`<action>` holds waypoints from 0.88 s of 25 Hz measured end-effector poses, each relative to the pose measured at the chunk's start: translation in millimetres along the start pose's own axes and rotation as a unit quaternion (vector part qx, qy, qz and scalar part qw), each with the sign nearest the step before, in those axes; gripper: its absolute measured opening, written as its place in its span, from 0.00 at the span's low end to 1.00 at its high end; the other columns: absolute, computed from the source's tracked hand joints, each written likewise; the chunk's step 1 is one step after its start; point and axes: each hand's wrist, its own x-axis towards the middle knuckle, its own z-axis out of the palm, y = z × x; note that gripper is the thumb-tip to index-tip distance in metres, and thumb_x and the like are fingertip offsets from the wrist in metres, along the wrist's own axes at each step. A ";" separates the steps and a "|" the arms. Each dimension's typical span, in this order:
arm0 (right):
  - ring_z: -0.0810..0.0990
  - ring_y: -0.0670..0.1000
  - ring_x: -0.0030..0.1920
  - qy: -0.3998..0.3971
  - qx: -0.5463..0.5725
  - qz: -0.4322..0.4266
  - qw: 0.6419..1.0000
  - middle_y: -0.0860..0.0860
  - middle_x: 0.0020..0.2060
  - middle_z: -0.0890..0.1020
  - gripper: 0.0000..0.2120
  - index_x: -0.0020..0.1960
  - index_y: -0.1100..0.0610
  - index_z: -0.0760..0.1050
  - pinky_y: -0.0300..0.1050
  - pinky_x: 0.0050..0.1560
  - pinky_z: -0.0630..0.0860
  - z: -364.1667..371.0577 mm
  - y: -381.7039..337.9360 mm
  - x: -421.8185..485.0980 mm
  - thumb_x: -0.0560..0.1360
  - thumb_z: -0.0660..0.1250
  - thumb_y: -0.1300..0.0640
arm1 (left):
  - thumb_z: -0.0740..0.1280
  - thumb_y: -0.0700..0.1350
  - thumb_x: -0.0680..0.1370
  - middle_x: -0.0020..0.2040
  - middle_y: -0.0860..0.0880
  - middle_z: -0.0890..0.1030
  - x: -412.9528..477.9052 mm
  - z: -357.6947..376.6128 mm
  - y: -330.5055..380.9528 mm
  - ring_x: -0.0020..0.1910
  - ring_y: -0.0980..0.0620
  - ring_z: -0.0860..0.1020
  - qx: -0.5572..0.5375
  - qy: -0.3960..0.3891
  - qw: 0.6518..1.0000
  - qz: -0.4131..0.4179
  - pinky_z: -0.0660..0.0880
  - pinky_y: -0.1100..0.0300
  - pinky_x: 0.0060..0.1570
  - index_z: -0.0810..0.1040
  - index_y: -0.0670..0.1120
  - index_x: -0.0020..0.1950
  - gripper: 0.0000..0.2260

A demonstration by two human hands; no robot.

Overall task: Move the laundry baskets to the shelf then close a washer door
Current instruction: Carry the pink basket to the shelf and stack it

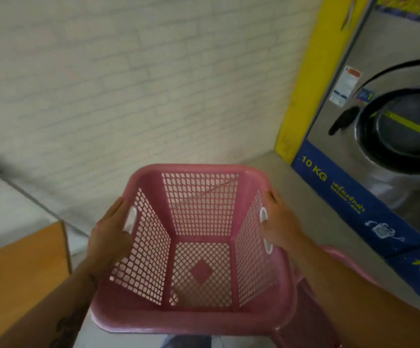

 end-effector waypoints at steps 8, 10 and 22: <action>0.77 0.57 0.59 -0.091 -0.026 -0.177 0.980 0.51 0.71 0.64 0.38 0.75 0.54 0.56 0.48 0.48 0.75 -4.3 -137.5 -103.0 0.68 0.66 0.63 | 0.65 0.40 0.66 0.76 0.53 0.66 -235.1 -93.9 -54.7 0.65 0.44 0.76 -0.032 0.084 0.972 -0.218 0.77 0.51 0.56 0.65 0.58 0.74 0.37; 0.77 0.54 0.52 -0.101 -0.030 -0.213 0.971 0.50 0.65 0.69 0.35 0.72 0.55 0.60 0.44 0.42 0.72 9.2 -172.9 -133.6 0.67 0.67 0.63 | 0.68 0.43 0.69 0.76 0.55 0.65 -286.1 -117.7 -70.1 0.64 0.46 0.76 -0.007 0.105 0.961 -0.255 0.77 0.52 0.55 0.64 0.59 0.75 0.35; 0.77 0.59 0.56 -0.137 -0.018 -0.438 0.888 0.52 0.65 0.70 0.37 0.74 0.51 0.59 0.51 0.47 0.77 129.1 -434.1 -400.9 0.68 0.67 0.56 | 0.68 0.42 0.67 0.72 0.61 0.68 -669.2 -260.0 -212.4 0.57 0.48 0.80 0.068 0.247 0.887 -0.384 0.78 0.55 0.49 0.59 0.62 0.75 0.39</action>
